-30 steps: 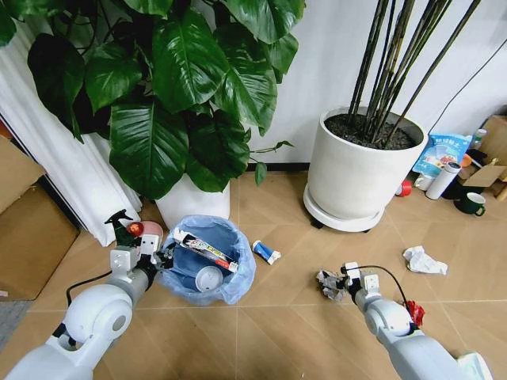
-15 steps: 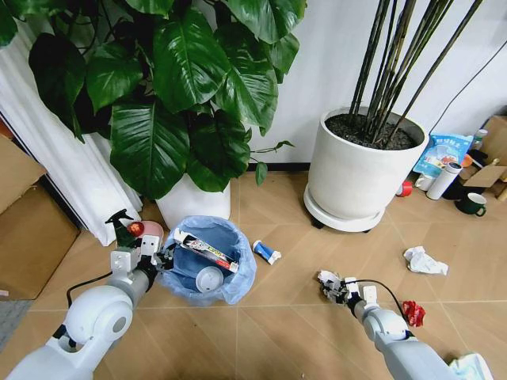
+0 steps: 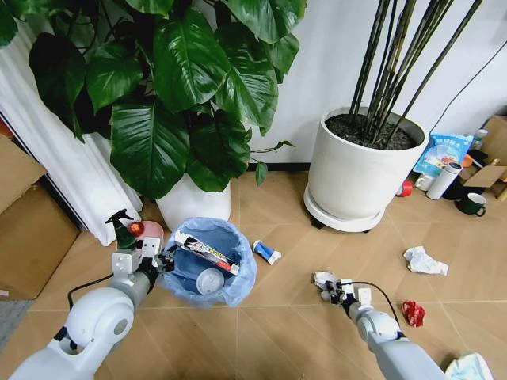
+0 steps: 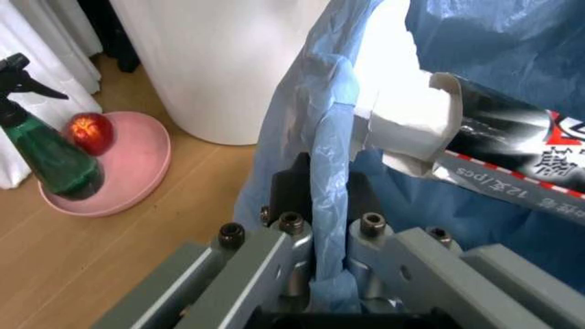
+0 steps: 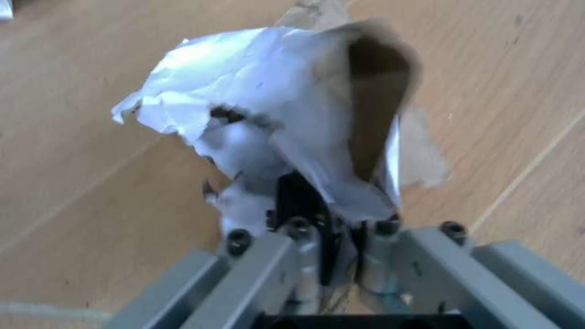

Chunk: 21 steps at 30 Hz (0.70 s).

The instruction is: Pick up the trash bin and place the garbage on the floor into it.

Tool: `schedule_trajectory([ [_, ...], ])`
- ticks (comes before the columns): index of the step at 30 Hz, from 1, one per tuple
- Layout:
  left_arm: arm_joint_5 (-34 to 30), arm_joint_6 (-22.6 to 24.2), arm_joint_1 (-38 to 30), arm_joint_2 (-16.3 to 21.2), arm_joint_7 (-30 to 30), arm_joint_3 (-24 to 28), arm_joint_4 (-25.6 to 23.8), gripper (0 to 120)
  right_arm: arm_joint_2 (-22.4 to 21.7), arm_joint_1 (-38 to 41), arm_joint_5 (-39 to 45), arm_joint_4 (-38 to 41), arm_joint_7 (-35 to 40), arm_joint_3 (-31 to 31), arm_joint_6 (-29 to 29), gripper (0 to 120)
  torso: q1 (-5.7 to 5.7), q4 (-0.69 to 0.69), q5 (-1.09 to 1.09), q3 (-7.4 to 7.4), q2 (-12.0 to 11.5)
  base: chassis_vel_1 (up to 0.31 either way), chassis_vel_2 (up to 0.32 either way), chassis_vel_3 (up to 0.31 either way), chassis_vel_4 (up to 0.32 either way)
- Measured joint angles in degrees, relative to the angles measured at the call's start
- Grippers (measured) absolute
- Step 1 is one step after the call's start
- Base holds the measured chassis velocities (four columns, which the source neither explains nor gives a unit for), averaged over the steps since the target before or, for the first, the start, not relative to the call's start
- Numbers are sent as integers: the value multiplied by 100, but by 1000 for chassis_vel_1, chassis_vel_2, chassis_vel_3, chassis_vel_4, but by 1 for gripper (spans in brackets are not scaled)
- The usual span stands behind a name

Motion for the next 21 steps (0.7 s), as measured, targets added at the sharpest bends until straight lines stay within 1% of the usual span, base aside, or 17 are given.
schedule_trajectory([
  [8, -1, 0, 19, 19, -29, 0, -32, 0, 68, 4, -42, 37, 30, 73, 167, 0, 0, 0, 2, 0, 0, 0, 0, 0, 0],
  [12, -1, 0, 55, 25, -38, 17, -62, 0, 84, -55, -328, 348, 43, 303, 324, 0, 0, 1, 1, 0, -1, 0, 0, 0, 0],
  [14, 17, 0, 87, 24, -39, 38, -80, 0, 20, -157, -711, 779, -4, 483, 478, 0, 0, 0, 0, 0, -1, 0, 0, 0, 0],
  [16, 23, 0, 97, 37, -40, 52, -92, 0, -63, -245, -1035, 1273, -54, 620, 619, 0, 0, 0, 4, 0, -1, 0, 0, 0, 0],
  [17, 23, 0, 97, 37, -40, 52, -92, 0, -63, -245, -1035, 1273, -54, 620, 619, 0, 0, 0, 4, 0, -1, 0, 0, 0, 0],
  [18, 21, 0, 97, 72, -40, 63, -95, 0, -156, -283, -1202, 1654, -114, 704, 739, 0, 0, 0, -2, 0, -1, 0, 0, 0, 0],
  [19, 17, 2, 90, 99, -40, 73, -95, 0, -248, -302, -1267, 1990, -143, 735, 783, 0, 0, -1, 0, 0, -1, 0, 0, 0, 0],
  [20, 4, 9, 76, 123, -40, 83, -95, 0, -353, -311, -1234, 2367, -153, 738, 778, 0, 0, -1, 4, 0, -1, 0, 0, 0, 0],
  [21, -17, 17, 58, 149, -40, 105, -95, 0, -506, -311, -1054, 2893, -154, 709, 698, 0, 0, 0, -2, 0, -1, 0, 0, 0, 0],
])
